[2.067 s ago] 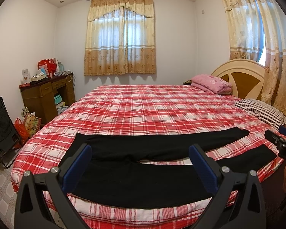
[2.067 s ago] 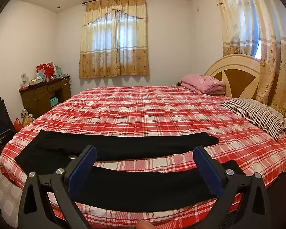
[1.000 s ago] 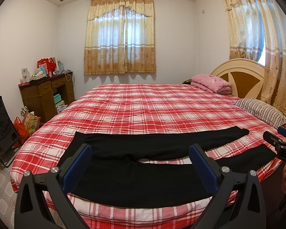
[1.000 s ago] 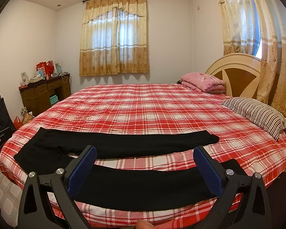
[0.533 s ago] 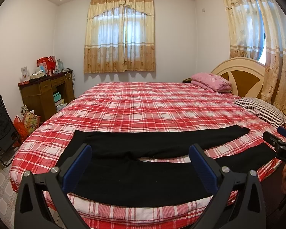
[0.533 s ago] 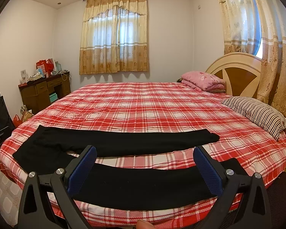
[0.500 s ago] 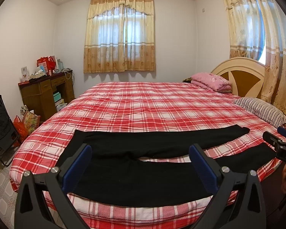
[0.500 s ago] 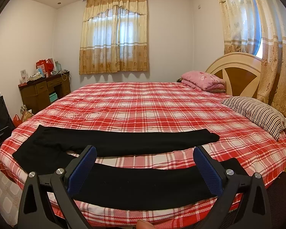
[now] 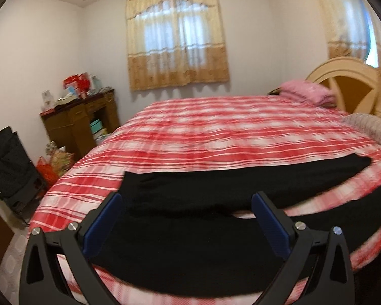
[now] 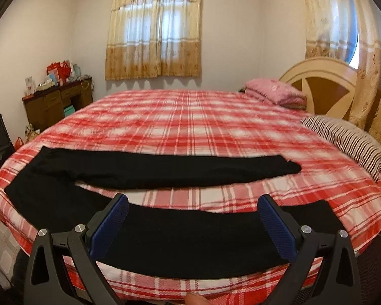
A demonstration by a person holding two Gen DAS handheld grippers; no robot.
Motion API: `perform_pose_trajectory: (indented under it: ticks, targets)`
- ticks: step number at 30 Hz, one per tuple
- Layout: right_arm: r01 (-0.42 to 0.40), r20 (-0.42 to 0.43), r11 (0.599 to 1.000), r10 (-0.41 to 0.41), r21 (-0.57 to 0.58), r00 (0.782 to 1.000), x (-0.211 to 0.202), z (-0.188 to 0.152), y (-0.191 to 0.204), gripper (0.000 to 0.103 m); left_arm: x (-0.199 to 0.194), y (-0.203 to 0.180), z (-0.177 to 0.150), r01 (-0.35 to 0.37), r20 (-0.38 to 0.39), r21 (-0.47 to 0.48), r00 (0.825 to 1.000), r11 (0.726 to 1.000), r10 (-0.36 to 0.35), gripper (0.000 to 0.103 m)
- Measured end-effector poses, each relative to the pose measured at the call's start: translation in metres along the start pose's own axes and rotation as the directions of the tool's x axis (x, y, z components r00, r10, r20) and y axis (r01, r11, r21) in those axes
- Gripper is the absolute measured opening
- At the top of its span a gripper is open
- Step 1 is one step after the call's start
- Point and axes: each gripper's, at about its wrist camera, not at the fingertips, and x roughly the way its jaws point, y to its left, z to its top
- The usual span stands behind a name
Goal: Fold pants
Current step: 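Grasp the waistband edge of the black pants with both grippers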
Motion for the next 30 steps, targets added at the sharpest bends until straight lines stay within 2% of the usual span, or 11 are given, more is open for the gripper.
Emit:
perform_pose_trajectory:
  ticks: [3, 5, 11, 12, 15, 20, 22, 23, 26, 28, 30]
  targets:
    - [0.008, -0.071, 1.0, -0.007, 0.013, 0.997, 0.027, -0.011, -0.008, 0.102, 0.044, 0.032, 0.006, -0.02, -0.069, 0.0, 0.997, 1.0, 0.02, 0.103]
    - [0.009, -0.117, 0.999, -0.005, 0.036, 0.993, 0.042, -0.017, -0.015, 0.102, 0.074, 0.055, 0.007, -0.067, -0.119, 0.008, 0.991, 0.998, 0.068, 0.103]
    - [0.001, -0.145, 0.998, 0.008, 0.057, 0.989, 0.065, -0.013, -0.035, 0.102, 0.152, 0.105, 0.009, -0.135, -0.237, 0.046, 0.961, 0.99, 0.142, 0.103]
    - [0.001, -0.147, 0.999, 0.007, 0.053, 0.989, 0.069, -0.01, -0.037, 0.102, 0.163, 0.111, 0.009, -0.122, -0.251, 0.041, 0.959, 0.992, 0.129, 0.102]
    - [-0.015, -0.165, 0.998, 0.024, 0.055, 0.986, 0.078, 0.002, -0.048, 0.102, 0.19, 0.122, 0.011, -0.074, -0.31, 0.01, 0.948, 0.997, 0.073, 0.083]
    - [0.005, -0.178, 0.999, 0.002, 0.04, 0.984, 0.097, 0.024, -0.065, 0.102, 0.222, 0.127, 0.016, 0.013, -0.364, -0.035, 0.931, 0.999, -0.025, 0.081]
    - [0.005, -0.189, 0.999, 0.003, 0.044, 0.982, 0.103, 0.029, -0.07, 0.101, 0.238, 0.131, 0.016, 0.025, -0.382, -0.046, 0.923, 0.999, -0.041, 0.074]
    - [0.0, -0.188, 0.999, 0.009, 0.046, 0.982, 0.106, 0.031, -0.073, 0.099, 0.244, 0.132, 0.016, 0.035, -0.391, -0.053, 0.919, 0.998, -0.054, 0.073]
    - [0.001, -0.202, 1.0, 0.003, 0.018, 0.979, 0.116, 0.035, -0.078, 0.078, 0.258, 0.132, 0.014, 0.051, -0.417, -0.057, 0.906, 0.997, -0.07, 0.071]
    - [0.006, -0.218, 1.0, -0.003, 0.013, 0.976, 0.125, 0.038, -0.084, 0.071, 0.264, 0.131, 0.011, 0.073, -0.437, -0.054, 0.895, 0.996, -0.089, 0.049]
    - [0.014, -0.236, 1.0, -0.008, 0.027, 0.972, 0.133, 0.041, -0.095, 0.064, 0.27, 0.131, 0.008, 0.102, -0.456, -0.077, 0.881, 0.992, -0.126, 0.04]
